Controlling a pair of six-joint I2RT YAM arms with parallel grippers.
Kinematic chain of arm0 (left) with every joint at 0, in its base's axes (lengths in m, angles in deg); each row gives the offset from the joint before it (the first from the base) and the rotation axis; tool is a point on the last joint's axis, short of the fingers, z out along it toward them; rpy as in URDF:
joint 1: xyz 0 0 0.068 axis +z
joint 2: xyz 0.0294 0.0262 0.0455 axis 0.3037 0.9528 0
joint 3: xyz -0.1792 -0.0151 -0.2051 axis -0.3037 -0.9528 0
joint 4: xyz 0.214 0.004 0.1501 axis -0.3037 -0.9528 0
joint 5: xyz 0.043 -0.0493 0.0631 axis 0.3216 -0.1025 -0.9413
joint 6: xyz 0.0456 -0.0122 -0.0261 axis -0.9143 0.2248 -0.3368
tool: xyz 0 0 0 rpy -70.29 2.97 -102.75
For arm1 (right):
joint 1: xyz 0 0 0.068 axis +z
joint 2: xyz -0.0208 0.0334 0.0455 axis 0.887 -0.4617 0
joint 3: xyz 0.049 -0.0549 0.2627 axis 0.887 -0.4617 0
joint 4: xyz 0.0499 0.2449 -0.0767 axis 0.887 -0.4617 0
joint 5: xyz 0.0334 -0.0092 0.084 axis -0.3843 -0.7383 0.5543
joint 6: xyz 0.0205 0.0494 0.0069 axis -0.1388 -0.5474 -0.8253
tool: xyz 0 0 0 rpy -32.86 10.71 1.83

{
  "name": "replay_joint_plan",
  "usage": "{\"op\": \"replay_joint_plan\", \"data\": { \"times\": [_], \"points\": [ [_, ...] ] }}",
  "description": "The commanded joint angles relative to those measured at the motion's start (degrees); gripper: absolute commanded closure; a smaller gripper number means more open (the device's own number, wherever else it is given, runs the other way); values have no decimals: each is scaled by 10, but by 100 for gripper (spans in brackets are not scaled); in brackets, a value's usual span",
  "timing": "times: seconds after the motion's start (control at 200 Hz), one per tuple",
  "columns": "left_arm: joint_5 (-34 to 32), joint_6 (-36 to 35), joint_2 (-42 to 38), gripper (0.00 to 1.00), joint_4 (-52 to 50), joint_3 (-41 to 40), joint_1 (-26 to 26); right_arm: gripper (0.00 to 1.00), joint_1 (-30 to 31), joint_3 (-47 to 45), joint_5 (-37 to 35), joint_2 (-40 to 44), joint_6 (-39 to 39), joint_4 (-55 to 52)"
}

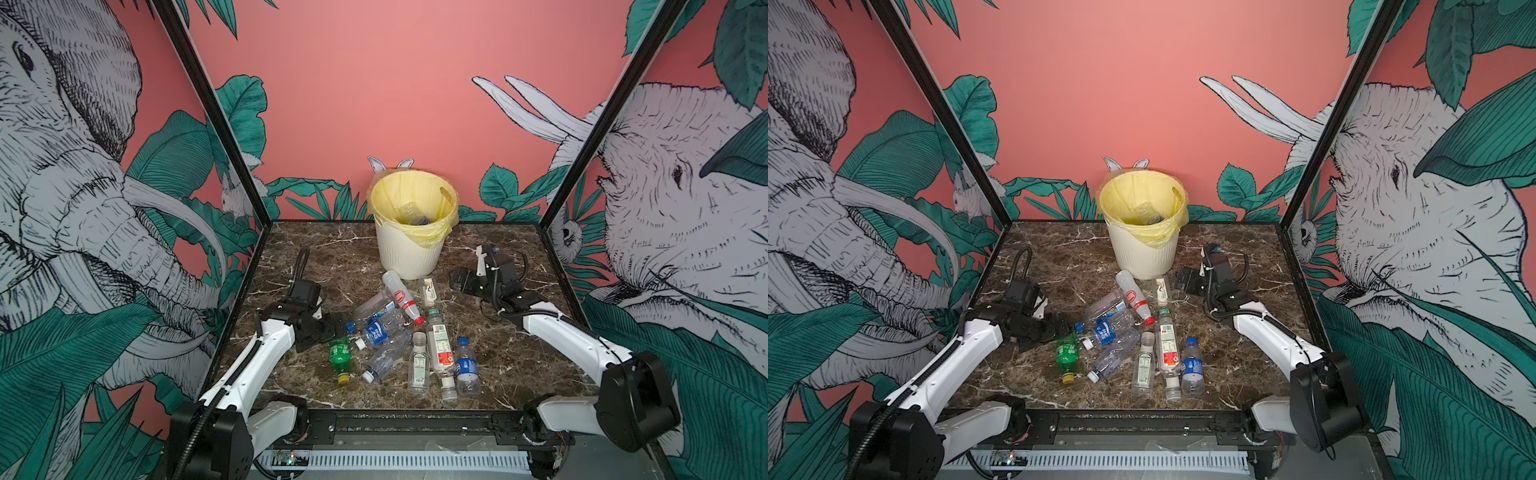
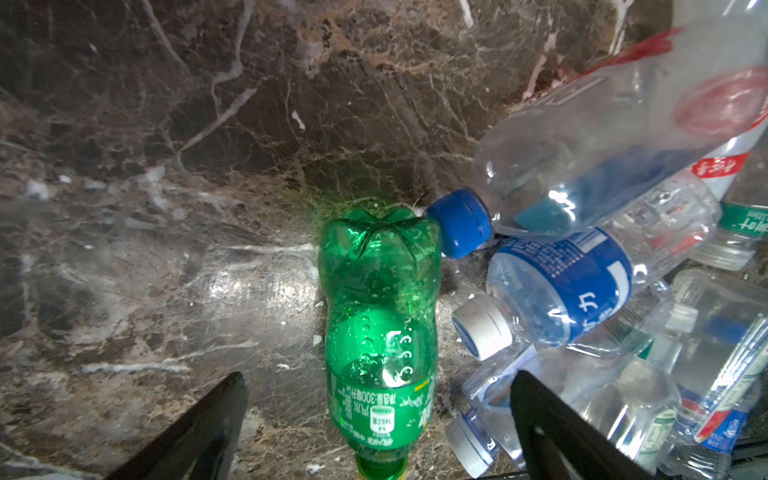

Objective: Throw the plastic bottles in the bin
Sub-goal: Pick up the plastic bottle from the bottom-center of the table.

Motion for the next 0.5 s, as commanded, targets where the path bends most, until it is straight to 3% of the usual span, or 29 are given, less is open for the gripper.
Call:
{"op": "replay_joint_plan", "data": {
  "times": [0.0, 0.26, 0.495],
  "points": [
    [3, -11, -1, 1, -27, -1, -10, 1, -4, 16, 5, -1, 4, -8],
    [21, 21, 1, 1, 23, -51, -36, 1, -7, 34, 21, -5, -24, -4],
    [-5, 21, 10, 2, 48, -69, -42, 1, -7, 34, 30, -9, -40, -2]
  ]
}}
